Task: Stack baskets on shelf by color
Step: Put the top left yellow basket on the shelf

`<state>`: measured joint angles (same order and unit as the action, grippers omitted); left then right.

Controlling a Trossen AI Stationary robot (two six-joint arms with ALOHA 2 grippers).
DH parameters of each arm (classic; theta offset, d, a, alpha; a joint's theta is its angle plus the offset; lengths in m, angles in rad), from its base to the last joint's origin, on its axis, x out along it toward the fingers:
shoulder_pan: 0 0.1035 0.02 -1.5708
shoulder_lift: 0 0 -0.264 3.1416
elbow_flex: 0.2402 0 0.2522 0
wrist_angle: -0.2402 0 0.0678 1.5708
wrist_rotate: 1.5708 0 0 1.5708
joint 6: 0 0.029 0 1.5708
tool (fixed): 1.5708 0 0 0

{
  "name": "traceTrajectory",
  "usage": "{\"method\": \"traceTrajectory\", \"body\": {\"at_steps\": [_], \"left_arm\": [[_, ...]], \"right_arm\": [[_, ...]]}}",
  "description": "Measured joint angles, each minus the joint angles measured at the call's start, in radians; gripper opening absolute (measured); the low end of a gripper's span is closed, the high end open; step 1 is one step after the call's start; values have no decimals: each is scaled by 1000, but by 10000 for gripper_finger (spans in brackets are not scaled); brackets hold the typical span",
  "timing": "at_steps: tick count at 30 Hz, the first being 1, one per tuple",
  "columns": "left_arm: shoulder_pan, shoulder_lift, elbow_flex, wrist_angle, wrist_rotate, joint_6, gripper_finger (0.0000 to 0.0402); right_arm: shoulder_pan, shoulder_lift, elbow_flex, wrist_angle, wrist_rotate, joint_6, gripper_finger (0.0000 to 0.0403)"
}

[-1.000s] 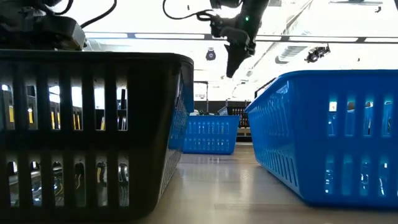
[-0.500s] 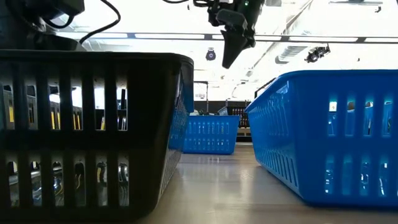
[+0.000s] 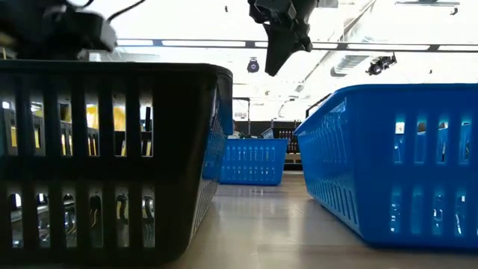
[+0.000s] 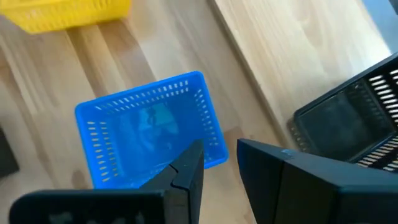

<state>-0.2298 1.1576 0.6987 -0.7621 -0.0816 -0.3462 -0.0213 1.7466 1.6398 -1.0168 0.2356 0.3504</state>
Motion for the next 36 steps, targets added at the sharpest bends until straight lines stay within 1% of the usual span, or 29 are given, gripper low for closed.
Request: {"method": "traceTrajectory", "body": {"at_steps": [5,10,13,18,22,29,33,36], "left_arm": [[6,0,84,-1,-67,70,2],[40,0,150,-6,-113,138,1],[71,0,184,-17,-150,196,1],[145,0,218,-19,-250,307,1],[235,0,229,0,-301,426,1],[417,0,229,92,-306,620,0],[504,23,229,139,-273,665,0],[548,57,229,165,-246,690,0]], "right_arm": [[35,0,0,0,0,60,83],[76,0,0,0,0,124,83],[100,0,0,0,28,168,83],[135,0,0,0,79,226,83],[148,0,0,0,107,268,83],[148,0,0,1,114,301,83],[147,0,0,3,114,300,83],[147,0,0,4,114,300,83]]}}
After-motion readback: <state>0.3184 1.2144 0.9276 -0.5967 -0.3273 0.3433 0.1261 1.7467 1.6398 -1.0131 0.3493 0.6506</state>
